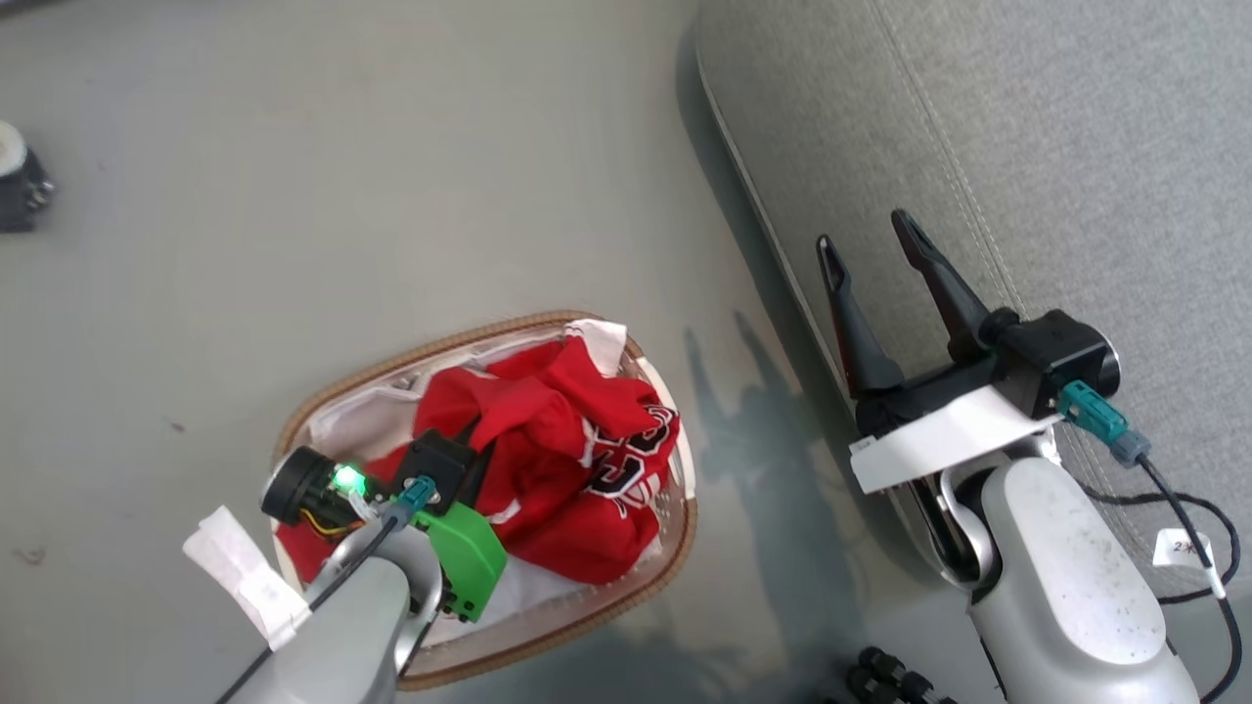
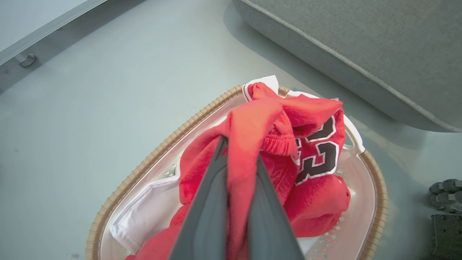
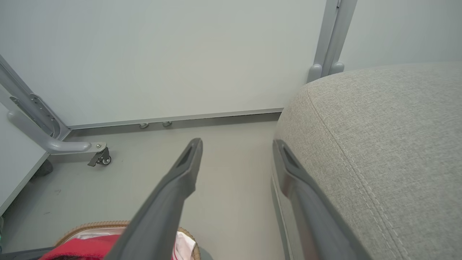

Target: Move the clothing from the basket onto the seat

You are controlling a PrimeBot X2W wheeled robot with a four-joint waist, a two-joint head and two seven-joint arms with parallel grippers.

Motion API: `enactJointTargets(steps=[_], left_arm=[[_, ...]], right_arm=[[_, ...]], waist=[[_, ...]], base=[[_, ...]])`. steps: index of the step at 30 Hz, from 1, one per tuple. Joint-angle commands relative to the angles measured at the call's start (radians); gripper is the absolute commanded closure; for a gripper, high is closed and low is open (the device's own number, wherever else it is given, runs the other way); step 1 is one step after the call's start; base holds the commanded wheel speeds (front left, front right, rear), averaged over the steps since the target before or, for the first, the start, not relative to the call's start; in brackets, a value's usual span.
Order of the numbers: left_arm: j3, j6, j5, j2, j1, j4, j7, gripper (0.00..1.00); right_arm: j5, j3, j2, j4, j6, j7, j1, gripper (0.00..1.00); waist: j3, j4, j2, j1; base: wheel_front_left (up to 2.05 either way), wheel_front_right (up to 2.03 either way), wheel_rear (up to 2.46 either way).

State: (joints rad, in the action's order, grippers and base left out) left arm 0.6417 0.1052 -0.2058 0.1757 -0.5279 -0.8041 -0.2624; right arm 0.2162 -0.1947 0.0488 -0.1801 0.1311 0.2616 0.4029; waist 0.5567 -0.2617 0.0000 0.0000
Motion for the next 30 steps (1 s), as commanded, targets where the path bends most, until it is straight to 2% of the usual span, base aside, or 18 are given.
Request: enactJointTargets(steps=[1, 8, 14, 20, 30], left_arm=[[-0.016, -0.002, -0.01, -0.007, 0.034, 0.025, -0.004, 1.0], [-0.101, 0.002, 0.017, -0.033, 0.131, 0.2, -0.004, 1.0], [-0.167, 0.013, 0.033, -0.065, 0.205, 0.318, -0.004, 1.0], [-0.233, 0.02, 0.031, -0.097, 0.251, 0.444, -0.004, 1.0], [-0.279, 0.026, 0.025, -0.119, 0.252, 0.563, -0.004, 1.0]], right_arm=[[-0.008, 0.009, 0.005, -0.009, -0.001, 0.005, -0.022, 0.0], [-0.044, 0.023, 0.004, -0.039, -0.001, 0.005, -0.085, 0.0], [-0.05, 0.029, 0.004, -0.064, -0.001, 0.005, -0.137, 0.0], [-0.045, 0.023, 0.004, -0.085, -0.001, 0.005, -0.186, 0.0], [-0.038, -0.003, 0.004, -0.113, -0.001, 0.005, -0.259, 0.0]], waist=[[-0.11, 0.081, 0.0, 0.0], [-0.217, 0.154, 0.0, 0.0], [-0.305, 0.188, 0.0, 0.0], [-0.385, 0.206, 0.0, 0.0], [-0.472, 0.217, 0.0, 0.0]], base=[[0.0, 0.0, 0.0], [0.0, 0.0, 0.0], [0.0, 0.0, 0.0], [0.0, 0.0, 0.0], [0.0, 0.0, 0.0]])
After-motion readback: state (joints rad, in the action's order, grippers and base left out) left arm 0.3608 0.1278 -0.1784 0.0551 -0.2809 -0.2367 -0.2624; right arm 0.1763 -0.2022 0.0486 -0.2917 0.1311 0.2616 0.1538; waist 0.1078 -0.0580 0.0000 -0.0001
